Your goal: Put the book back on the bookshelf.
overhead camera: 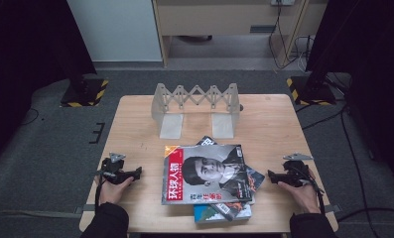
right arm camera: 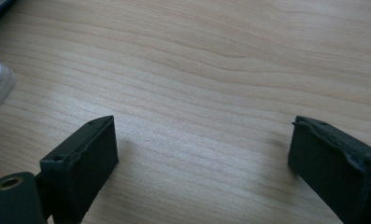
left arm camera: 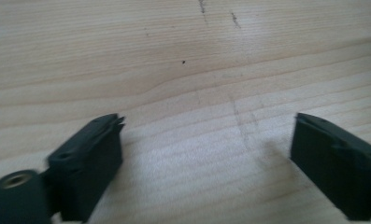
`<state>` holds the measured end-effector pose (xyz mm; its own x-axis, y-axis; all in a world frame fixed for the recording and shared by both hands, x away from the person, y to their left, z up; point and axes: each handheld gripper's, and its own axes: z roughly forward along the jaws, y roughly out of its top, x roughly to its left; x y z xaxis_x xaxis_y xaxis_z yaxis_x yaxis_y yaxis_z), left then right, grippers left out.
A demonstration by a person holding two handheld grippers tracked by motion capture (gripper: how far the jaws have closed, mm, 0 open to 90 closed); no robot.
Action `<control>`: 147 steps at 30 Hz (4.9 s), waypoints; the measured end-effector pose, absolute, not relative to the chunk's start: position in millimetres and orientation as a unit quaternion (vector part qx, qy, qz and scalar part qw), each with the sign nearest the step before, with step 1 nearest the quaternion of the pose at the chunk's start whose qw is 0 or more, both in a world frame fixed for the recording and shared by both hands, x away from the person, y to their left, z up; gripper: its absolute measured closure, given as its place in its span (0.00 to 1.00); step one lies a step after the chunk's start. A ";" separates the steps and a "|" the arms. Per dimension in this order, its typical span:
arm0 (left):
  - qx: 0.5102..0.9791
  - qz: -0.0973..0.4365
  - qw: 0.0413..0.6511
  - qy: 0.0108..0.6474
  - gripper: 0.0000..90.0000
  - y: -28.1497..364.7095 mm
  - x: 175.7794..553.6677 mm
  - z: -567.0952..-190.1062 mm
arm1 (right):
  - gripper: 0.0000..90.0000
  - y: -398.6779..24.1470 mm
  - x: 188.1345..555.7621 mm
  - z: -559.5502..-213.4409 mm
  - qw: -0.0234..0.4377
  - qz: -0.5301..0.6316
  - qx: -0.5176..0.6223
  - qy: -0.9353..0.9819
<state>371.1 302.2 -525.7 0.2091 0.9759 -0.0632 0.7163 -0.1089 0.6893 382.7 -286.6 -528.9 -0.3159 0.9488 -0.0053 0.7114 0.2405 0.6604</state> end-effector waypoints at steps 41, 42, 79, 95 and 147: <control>0.707 0.177 0.437 0.526 0.26 250.8 336.7 -477.7 | 0.12 -251.5 362.5 -454.9 0.236 0.388 0.523 0.721; 0.709 0.176 0.438 0.524 0.27 249.3 336.0 -477.1 | 0.12 -250.1 362.4 -454.0 0.237 0.389 0.522 0.721; 0.749 0.080 0.432 0.495 0.36 210.4 301.9 -486.2 | 0.12 -196.0 351.1 -462.8 0.173 0.405 0.475 0.762; 0.747 -0.008 0.444 0.495 0.32 201.6 305.6 -500.1 | 0.14 -181.0 350.5 -481.2 0.138 0.394 0.465 0.780; 0.671 -0.067 0.537 0.506 0.93 203.2 326.3 -459.3 | 0.13 -214.8 358.0 -479.9 0.158 0.413 0.494 0.748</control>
<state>326.3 203.2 -459.3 0.4784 0.6080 -0.6337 0.7519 0.0893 0.6533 358.0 -214.8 -479.9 -0.4617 0.8703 0.1714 0.6090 0.1705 0.7746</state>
